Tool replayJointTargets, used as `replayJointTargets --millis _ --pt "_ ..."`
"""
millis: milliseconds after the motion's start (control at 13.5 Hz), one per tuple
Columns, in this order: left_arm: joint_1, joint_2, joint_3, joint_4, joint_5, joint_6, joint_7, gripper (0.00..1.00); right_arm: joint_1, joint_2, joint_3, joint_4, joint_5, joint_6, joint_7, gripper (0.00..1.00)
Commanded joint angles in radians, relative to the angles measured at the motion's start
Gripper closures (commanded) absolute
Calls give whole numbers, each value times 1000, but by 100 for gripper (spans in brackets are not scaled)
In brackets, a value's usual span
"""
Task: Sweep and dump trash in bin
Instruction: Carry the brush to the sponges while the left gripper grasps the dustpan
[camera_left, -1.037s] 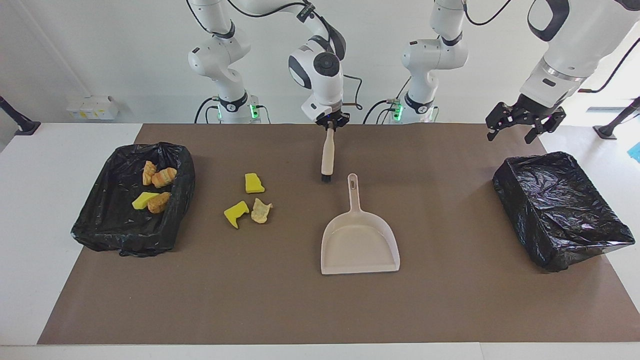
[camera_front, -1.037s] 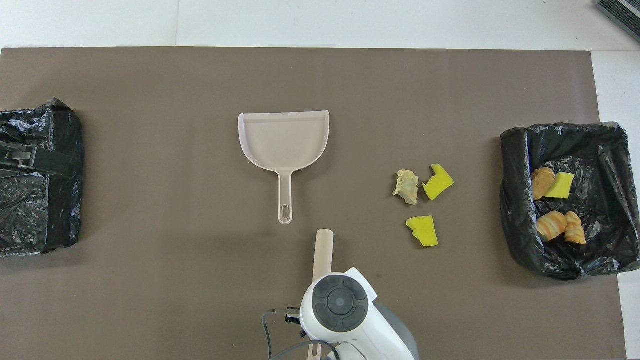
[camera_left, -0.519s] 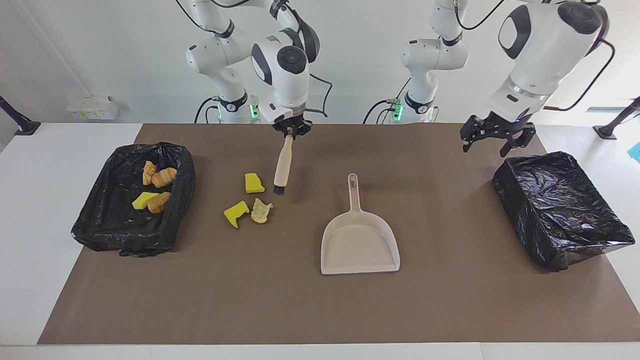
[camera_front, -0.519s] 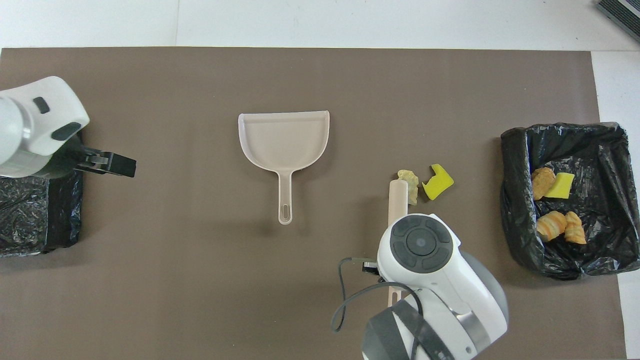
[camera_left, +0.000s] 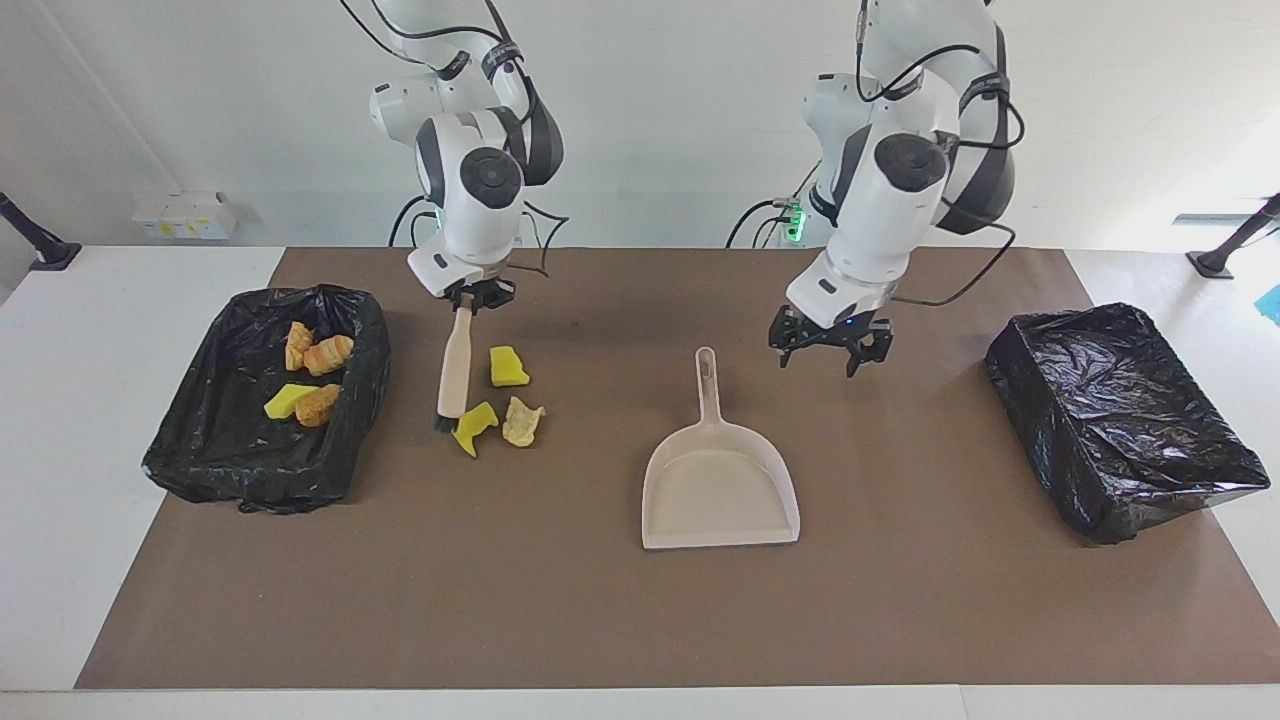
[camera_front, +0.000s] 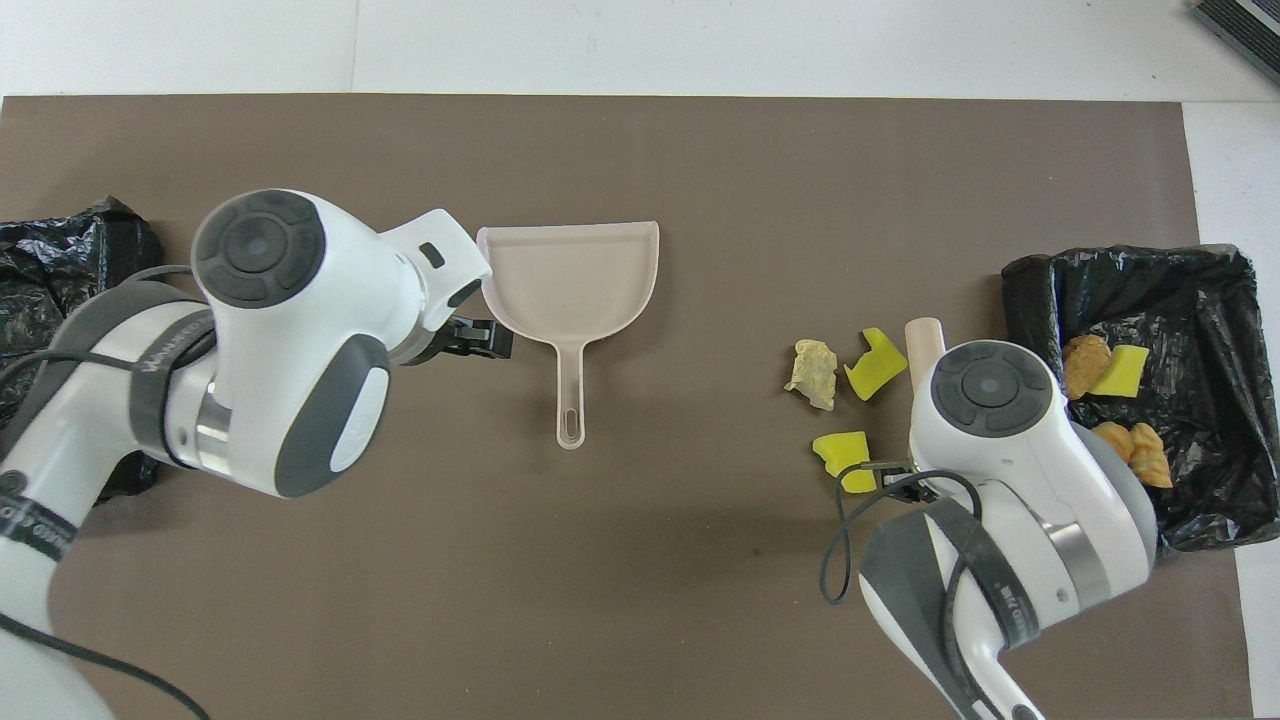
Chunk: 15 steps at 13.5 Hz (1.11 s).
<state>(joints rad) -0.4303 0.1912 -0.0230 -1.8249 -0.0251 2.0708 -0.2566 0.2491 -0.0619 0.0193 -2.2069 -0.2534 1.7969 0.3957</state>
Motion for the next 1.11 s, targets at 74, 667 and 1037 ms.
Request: replayJointTargets --millis 74,667,1037 --pt "-102 65 21 7 13 70 -78 0 -25 101 18 10 -11 109 -28 100" --pt "-182 67 18 -102 14 202 -245 0 -4 149 22 79 264 104 -98 100" --pt "-193 59 18 -114 14 199 -364 47 -17 91 13 165 162 -66 -81 100"
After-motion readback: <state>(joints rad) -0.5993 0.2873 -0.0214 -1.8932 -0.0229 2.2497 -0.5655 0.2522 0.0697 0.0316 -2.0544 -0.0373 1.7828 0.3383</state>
